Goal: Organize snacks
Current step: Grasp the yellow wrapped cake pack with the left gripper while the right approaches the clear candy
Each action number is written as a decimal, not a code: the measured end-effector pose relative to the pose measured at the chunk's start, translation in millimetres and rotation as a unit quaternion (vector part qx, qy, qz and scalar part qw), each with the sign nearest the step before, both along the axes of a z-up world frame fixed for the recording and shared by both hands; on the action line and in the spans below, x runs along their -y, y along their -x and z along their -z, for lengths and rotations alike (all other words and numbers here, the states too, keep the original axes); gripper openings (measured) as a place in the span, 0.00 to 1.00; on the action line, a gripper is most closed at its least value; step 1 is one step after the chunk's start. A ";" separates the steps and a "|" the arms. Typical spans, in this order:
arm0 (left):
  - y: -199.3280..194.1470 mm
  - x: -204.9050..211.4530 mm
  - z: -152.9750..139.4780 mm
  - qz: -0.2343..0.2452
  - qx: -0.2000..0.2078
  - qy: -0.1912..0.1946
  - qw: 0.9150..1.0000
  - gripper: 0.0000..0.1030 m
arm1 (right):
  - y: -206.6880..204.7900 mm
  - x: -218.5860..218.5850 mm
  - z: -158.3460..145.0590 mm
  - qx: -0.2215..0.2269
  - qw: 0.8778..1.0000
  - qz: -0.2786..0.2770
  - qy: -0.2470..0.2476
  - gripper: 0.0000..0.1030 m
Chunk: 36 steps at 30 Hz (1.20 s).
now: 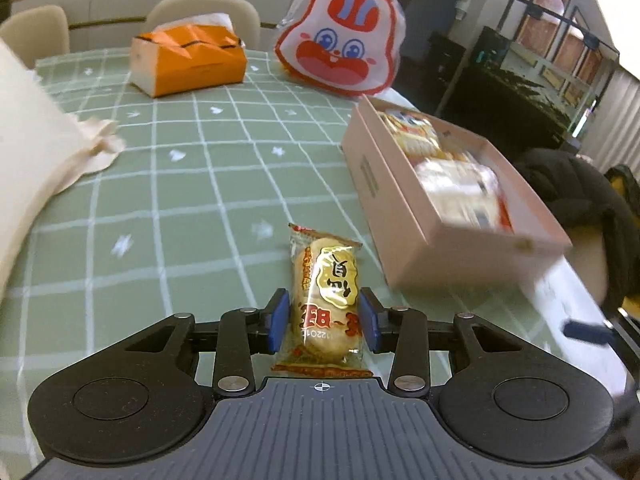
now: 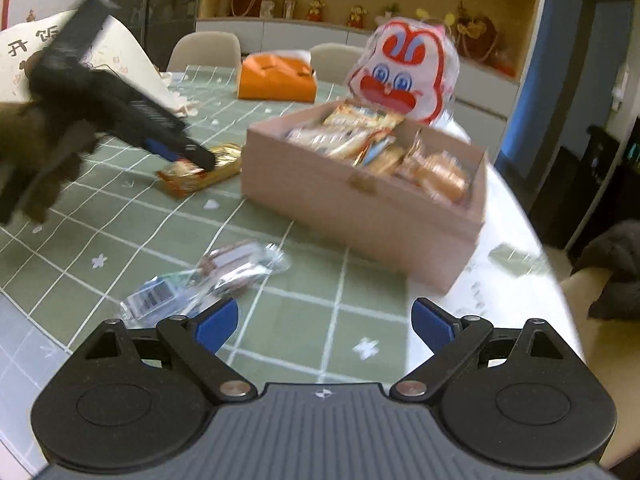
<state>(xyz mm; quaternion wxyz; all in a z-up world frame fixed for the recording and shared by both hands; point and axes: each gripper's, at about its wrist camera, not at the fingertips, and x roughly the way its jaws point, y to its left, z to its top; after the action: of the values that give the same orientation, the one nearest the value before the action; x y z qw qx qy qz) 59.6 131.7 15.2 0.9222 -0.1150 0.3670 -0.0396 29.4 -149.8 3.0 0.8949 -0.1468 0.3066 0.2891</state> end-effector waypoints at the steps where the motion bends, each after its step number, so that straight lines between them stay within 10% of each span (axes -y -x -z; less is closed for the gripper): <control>1: 10.0 4.0 -0.5 0.001 0.005 -0.009 1.000 0.42 | -0.3 -1.3 3.0 -0.016 1.000 0.000 -0.011 0.91; 7: 36.3 17.8 4.9 0.002 0.051 -0.039 0.998 0.42 | -1.3 -7.7 6.8 -0.053 0.996 0.024 -0.074 0.92; 19: 47.6 29.0 10.2 0.011 0.082 -0.073 0.994 0.44 | 3.9 -17.7 6.7 -0.011 0.997 0.072 -0.033 0.92; 26: 37.3 3.0 21.4 0.004 0.078 0.028 0.997 0.45 | -2.7 -13.3 8.4 -0.061 0.996 0.003 -0.064 0.96; 31: 32.1 -31.4 34.7 -0.010 0.085 0.164 0.983 0.45 | -15.8 6.2 4.1 -0.077 0.989 0.005 -0.125 0.96; 36: 31.7 -30.7 34.1 -0.013 0.084 0.166 0.982 0.45 | -35.5 20.4 6.6 -0.116 0.976 0.030 -0.180 0.98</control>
<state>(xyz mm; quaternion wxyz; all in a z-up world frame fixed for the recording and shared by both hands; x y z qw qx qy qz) 27.9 162.5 -18.9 0.9184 -0.2677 0.2746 -0.0975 64.8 -170.3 -3.5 0.8731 0.0603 0.3560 0.3275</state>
